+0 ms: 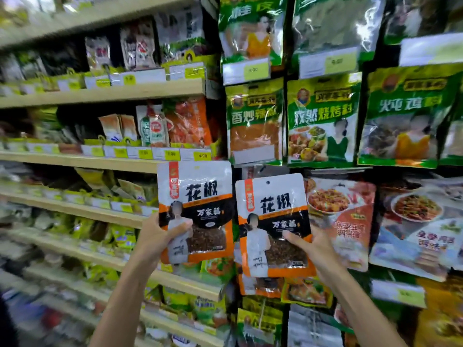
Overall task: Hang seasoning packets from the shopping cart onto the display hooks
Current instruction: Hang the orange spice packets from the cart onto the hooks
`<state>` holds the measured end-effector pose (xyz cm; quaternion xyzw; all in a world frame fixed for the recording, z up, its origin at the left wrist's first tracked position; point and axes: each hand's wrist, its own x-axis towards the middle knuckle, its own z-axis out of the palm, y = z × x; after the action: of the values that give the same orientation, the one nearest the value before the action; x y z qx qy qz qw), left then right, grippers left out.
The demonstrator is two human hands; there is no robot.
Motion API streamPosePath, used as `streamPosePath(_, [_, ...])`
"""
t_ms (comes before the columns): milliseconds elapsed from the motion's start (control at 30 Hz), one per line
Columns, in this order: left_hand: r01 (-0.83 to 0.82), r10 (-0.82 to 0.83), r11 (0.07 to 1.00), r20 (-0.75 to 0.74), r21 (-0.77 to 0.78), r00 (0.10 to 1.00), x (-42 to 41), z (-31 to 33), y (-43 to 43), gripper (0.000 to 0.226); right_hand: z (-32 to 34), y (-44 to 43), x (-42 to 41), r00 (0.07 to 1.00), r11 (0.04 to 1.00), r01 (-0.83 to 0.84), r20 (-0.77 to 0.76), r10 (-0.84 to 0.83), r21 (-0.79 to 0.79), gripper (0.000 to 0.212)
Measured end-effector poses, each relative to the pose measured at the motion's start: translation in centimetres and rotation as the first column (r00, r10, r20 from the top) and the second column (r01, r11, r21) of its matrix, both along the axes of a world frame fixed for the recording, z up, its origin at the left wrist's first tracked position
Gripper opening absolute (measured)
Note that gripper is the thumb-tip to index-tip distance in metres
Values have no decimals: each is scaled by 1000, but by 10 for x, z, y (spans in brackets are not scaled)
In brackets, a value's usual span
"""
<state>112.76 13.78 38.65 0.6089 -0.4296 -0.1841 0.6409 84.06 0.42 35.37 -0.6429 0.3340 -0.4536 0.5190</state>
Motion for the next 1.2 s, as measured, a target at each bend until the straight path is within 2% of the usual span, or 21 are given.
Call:
streamPosePath(100, [13, -13, 1000, 14, 0, 1000, 18, 1, -15, 25, -2, -20, 23, 1000, 1000, -11, -9, 11, 8, 71])
streamPosePath(200, [51, -51, 999, 8, 9, 999, 34, -1, -27, 29, -3, -37, 40, 999, 999, 19, 26, -20, 26, 38])
streamPosePath(333, [109, -109, 994, 1, 11, 994, 50, -6, -44, 27, -10, -51, 56, 995, 995, 87, 47, -89, 50, 20])
streamPosePath(400, [136, -136, 991, -12, -1, 991, 57, -9, -53, 33, -15, -53, 61, 988, 989, 126, 78, -132, 71, 27])
streamPosePath(500, [206, -206, 978, -5, 37, 978, 65, -12, -67, 41, -20, -53, 66, 977, 977, 182, 90, -192, 112, 71])
streamPosePath(533, [231, -231, 972, 0, 51, 973, 68, -13, -70, 42, -21, -53, 67, 971, 967, 213, 82, -225, 138, 81])
streamPosePath(600, [279, -279, 958, -10, 71, 960, 71, -15, -77, 45, -19, -52, 69, 962, 954, 244, 83, -261, 173, 88])
streamPosePath(700, [334, -333, 940, -16, 68, 943, 72, -15, -85, 46, -18, -50, 72, 953, 949, 269, 95, -286, 163, 81])
streamPosePath(800, [366, -364, 929, -44, 48, 930, 69, -14, -88, 47, -15, -48, 75, 965, 964, 223, 110, -240, 143, 66])
streamPosePath(933, [361, -358, 931, -50, 53, 932, 67, -19, -91, 49, -19, -48, 75, 965, 964, 222, 109, -239, 148, 81])
streamPosePath(1000, [360, -357, 931, -52, 55, 933, 65, -21, -92, 43, -21, -50, 77, 961, 958, 245, 91, -259, 147, 67])
streamPosePath(1067, [371, -369, 928, -49, 45, 928, 62, -23, -93, 38, -19, -53, 80, 961, 958, 249, 88, -262, 140, 37])
streamPosePath(1100, [373, -371, 927, -50, 39, 927, 61, -23, -94, 36, -18, -54, 82, 962, 960, 245, 87, -258, 135, 30])
streamPosePath(1133, [374, -372, 927, -53, 33, 927, 59, -23, -94, 34, -17, -59, 84, 963, 961, 243, 83, -255, 135, 33])
streamPosePath(1200, [372, -371, 928, -56, 28, 927, 56, -25, -97, 31, -13, -70, 87, 964, 961, 238, 84, -252, 142, 56])
